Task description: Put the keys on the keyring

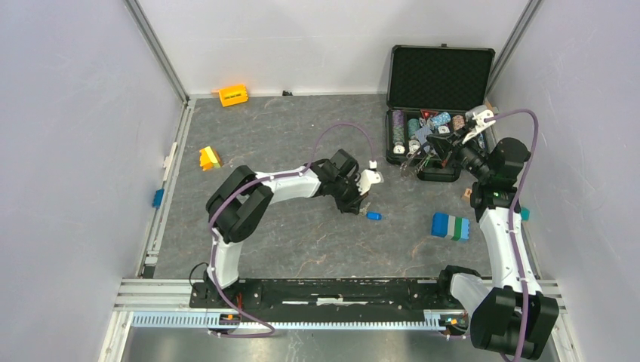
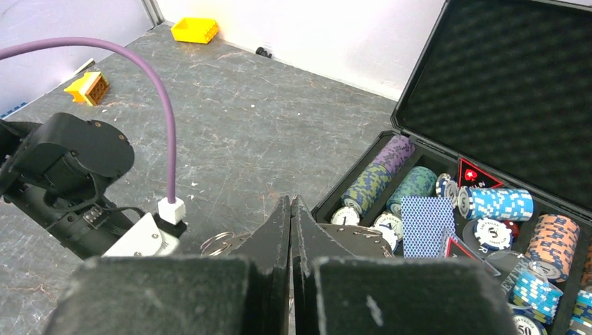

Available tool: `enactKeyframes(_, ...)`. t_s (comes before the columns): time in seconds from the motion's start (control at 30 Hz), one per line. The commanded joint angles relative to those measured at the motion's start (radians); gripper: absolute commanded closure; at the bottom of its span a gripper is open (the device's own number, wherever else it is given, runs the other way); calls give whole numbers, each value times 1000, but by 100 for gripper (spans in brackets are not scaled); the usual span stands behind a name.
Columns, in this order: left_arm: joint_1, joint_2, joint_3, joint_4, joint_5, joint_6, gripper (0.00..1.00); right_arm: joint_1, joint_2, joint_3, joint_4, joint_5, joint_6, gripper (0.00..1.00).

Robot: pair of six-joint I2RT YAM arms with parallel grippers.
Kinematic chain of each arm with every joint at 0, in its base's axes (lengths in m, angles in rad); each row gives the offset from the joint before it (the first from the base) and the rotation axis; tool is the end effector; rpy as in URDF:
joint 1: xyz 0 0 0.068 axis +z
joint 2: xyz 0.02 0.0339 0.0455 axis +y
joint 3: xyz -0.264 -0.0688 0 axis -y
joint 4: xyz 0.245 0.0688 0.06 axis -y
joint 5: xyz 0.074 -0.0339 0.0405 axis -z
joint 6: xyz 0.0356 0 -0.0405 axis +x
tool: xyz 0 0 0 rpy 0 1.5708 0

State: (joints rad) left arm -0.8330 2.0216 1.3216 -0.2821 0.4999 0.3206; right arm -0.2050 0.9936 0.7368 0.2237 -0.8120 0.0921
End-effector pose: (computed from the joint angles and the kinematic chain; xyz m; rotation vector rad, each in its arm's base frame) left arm 0.2696 -0.3219 0.1517 1.5716 2.0501 -0.8339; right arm 0.2271 -0.0208 0.3273 -0.3944 1.5735 0.5611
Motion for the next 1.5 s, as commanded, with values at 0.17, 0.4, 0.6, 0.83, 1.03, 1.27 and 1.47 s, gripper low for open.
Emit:
enactKeyframes(0.17, 65, -233, -226, 42, 24, 69, 98, 4, -28, -34, 90, -54, 24, 100)
enactKeyframes(0.4, 78, -281, -247, 69, 109, 128, 72, 20, -26, -74, 93, -81, -26, 100)
enactKeyframes(0.6, 75, -165, -114, 69, 213, 176, 49, 19, -42, -85, 51, -90, -69, 100)
enactKeyframes(0.83, 74, -17, 53, -32, 306, 341, 41, 19, -53, -88, 36, -104, -70, 100)
enactKeyframes(1.03, 65, 45, 128, -97, 360, 364, 43, 19, -57, -85, 29, -118, -68, 100)
enactKeyframes(1.27, 44, 75, 114, -51, 300, 283, 47, 19, -64, -87, 33, -136, -55, 100)
enactKeyframes(1.47, 42, 94, 91, 13, 246, 226, 52, 19, -66, -94, 28, -142, -58, 100)
